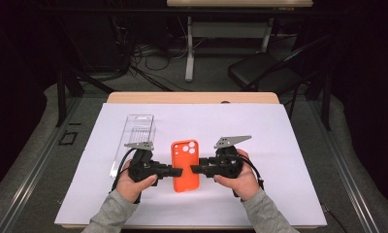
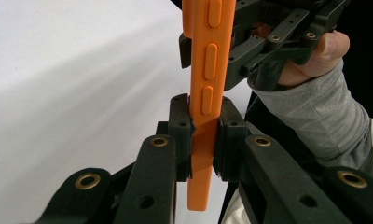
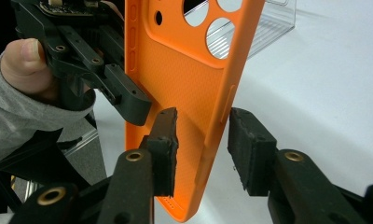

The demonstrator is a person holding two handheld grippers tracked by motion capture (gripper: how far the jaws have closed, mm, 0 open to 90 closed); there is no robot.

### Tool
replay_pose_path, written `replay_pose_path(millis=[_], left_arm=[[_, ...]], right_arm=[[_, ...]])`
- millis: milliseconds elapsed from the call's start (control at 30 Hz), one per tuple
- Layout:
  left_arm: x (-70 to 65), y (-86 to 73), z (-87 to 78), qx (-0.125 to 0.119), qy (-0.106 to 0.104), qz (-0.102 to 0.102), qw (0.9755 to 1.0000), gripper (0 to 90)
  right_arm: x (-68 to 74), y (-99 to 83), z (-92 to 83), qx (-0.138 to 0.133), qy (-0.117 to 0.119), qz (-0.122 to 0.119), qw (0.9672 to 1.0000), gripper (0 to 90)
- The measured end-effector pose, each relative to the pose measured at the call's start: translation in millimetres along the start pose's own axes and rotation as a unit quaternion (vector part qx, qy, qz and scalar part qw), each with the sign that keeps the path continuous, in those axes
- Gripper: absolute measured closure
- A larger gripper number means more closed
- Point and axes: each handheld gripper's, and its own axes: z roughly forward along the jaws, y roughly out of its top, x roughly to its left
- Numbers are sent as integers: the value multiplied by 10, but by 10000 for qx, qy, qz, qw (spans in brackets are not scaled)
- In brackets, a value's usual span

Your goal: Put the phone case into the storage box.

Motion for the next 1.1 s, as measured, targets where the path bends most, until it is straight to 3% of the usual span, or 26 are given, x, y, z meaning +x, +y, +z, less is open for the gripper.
replay_pose_path(millis=[1100], left_arm=[[-5, -6, 12, 13, -43, 18, 10000, 802]], right_arm=[[-56, -10, -22, 55, 178, 278, 9994, 780]])
